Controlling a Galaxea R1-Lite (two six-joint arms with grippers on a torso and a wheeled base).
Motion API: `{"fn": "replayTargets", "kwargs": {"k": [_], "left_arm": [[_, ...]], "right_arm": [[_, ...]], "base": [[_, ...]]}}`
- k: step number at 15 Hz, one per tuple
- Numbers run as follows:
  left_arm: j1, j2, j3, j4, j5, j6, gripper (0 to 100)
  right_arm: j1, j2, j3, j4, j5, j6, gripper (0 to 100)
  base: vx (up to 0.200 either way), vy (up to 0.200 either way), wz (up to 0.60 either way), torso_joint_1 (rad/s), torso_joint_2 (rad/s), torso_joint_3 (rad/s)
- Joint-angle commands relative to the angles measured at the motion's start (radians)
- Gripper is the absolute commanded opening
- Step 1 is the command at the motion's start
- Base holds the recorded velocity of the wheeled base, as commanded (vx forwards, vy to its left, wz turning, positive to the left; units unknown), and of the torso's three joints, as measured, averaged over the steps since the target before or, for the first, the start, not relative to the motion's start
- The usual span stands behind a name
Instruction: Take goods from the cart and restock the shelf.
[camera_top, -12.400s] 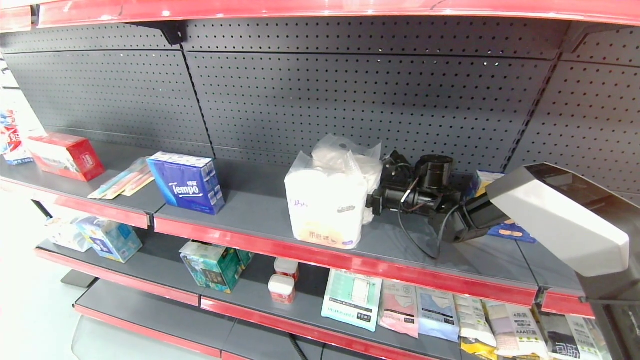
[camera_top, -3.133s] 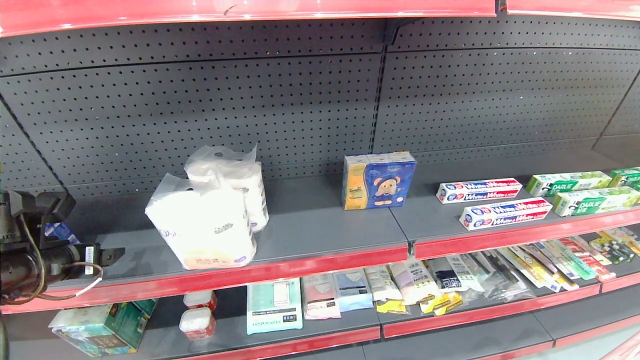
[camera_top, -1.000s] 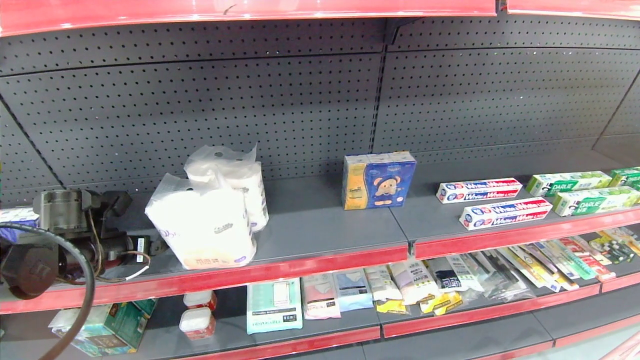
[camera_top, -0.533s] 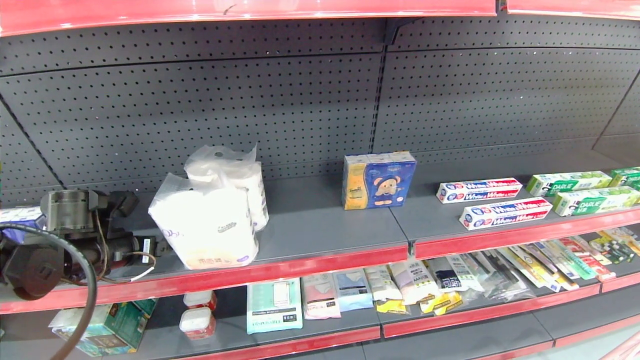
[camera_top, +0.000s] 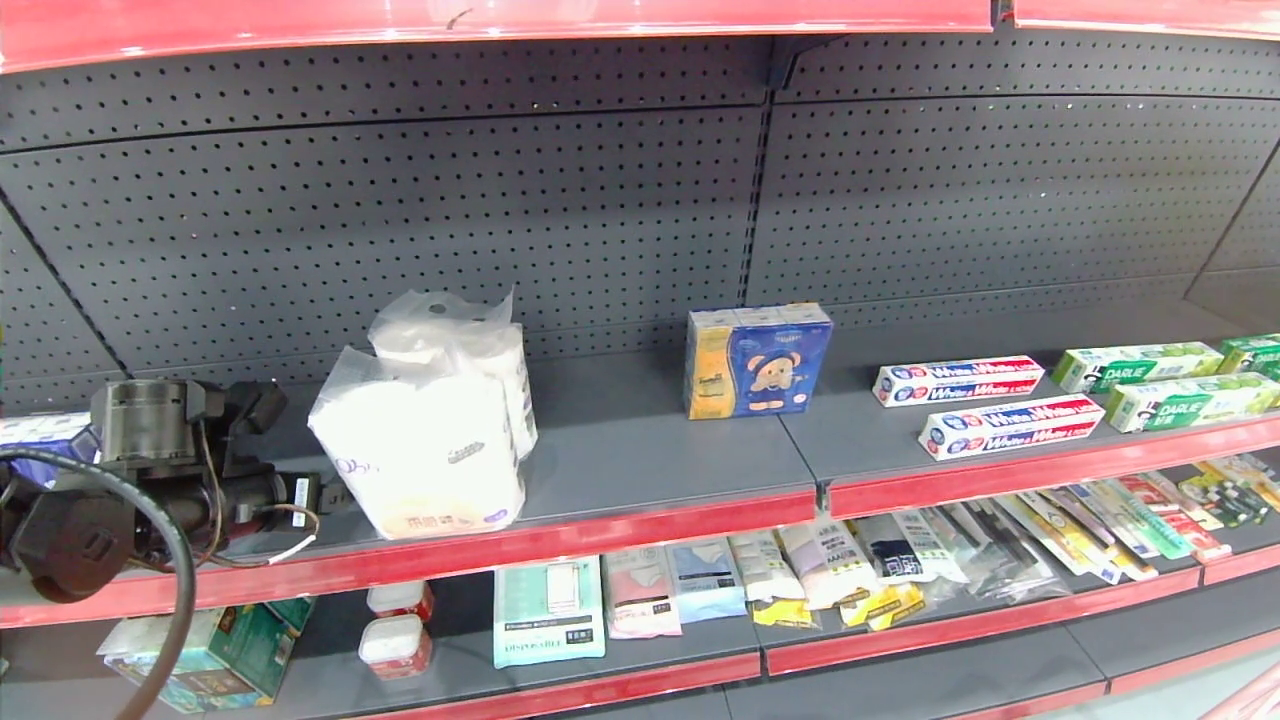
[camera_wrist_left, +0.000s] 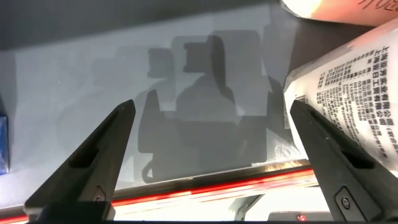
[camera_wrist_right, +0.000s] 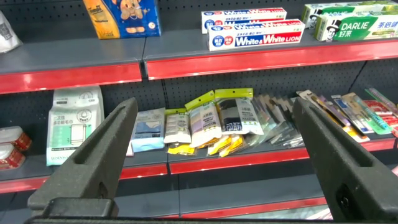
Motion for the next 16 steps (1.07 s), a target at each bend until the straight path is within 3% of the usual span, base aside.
{"fn": "replayTargets", "kwargs": {"k": [1, 12, 16], "left_arm": [[-0.002, -0.006, 0.008, -0.001, 0.0, 0.001, 100], [-0.016, -0.013, 0.016, -0.001, 0.002, -0.005, 100], [0.045, -0.079, 0.028, -0.001, -0.003, 0.013, 100]], "right_arm": [[0.0, 0.001, 0.0, 0.0, 0.0, 0.0, 100], [0.0, 0.001, 0.0, 0.0, 0.0, 0.0, 100], [0.0, 0.001, 0.0, 0.0, 0.0, 0.0, 100]], "base": [[0.0, 0.0, 0.0, 0.0, 0.0, 0.0], [0.0, 0.0, 0.0, 0.0, 0.0, 0.0], [0.0, 0.0, 0.0, 0.0, 0.0, 0.0]]}}
